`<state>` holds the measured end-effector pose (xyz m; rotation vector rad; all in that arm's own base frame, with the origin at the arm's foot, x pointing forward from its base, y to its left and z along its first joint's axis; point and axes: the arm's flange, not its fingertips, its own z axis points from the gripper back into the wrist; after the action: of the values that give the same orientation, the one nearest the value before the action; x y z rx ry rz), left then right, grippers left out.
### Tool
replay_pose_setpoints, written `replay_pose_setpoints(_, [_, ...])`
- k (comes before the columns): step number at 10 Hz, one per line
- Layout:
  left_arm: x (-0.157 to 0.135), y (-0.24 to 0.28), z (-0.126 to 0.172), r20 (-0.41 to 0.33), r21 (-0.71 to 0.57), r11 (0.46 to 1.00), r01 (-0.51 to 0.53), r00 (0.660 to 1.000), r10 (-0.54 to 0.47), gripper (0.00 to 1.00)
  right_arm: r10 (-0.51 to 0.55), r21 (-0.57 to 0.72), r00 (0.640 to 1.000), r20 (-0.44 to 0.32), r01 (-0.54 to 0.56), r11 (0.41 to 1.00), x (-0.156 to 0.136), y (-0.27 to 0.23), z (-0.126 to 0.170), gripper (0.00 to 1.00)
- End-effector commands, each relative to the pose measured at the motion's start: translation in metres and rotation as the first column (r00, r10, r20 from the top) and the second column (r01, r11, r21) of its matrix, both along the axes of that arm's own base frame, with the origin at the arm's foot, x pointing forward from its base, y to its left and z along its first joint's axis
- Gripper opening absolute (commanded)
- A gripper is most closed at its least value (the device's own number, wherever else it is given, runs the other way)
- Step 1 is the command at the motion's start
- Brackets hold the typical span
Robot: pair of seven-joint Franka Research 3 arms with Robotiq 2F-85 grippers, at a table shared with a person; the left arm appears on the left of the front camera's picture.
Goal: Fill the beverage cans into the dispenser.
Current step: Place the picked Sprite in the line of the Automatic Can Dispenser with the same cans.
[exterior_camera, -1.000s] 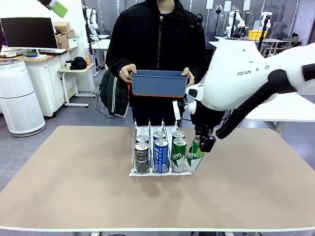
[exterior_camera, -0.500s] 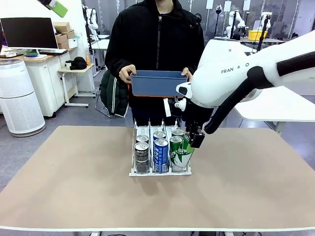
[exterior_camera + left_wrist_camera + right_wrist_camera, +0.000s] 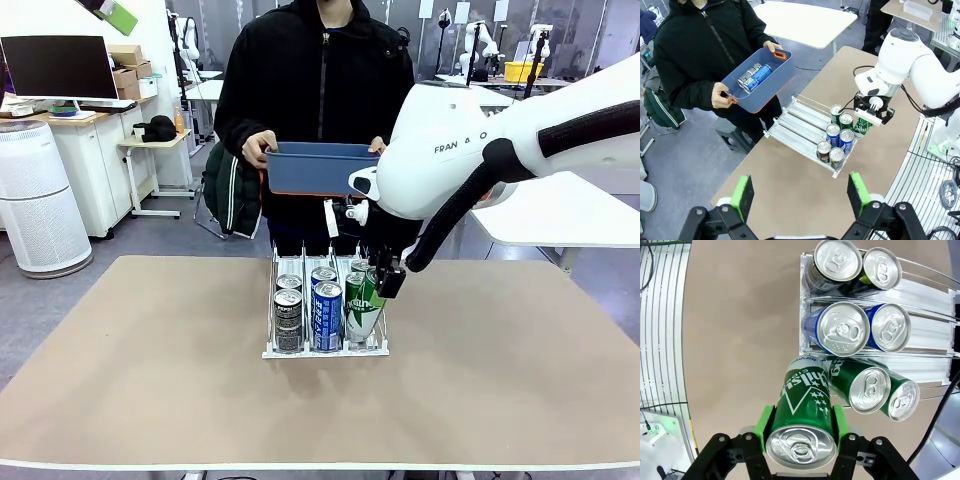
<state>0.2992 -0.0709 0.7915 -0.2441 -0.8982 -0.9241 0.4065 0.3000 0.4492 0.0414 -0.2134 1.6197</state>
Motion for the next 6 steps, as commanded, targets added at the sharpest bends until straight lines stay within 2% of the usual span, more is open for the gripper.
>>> replay_pose_setpoints(1, [0.001,0.001,-0.001,0.003,0.000,1.000,-0.007,1.000,0.007,1.00,-0.029,-0.016,0.993,0.115,0.031,0.999,0.022,0.003,0.002,0.58])
replay_pose_setpoints(3, [0.001,0.001,-0.001,0.003,0.000,1.000,-0.007,1.000,0.007,1.00,-0.024,-0.032,0.990,0.136,0.029,0.999,0.027,0.005,-0.003,0.58])
replay_pose_setpoints(6, [0.001,0.001,-0.001,0.003,0.000,1.000,-0.007,1.000,0.007,1.00,0.004,-0.019,0.993,0.115,-0.002,1.000,0.024,0.008,-0.013,0.58])
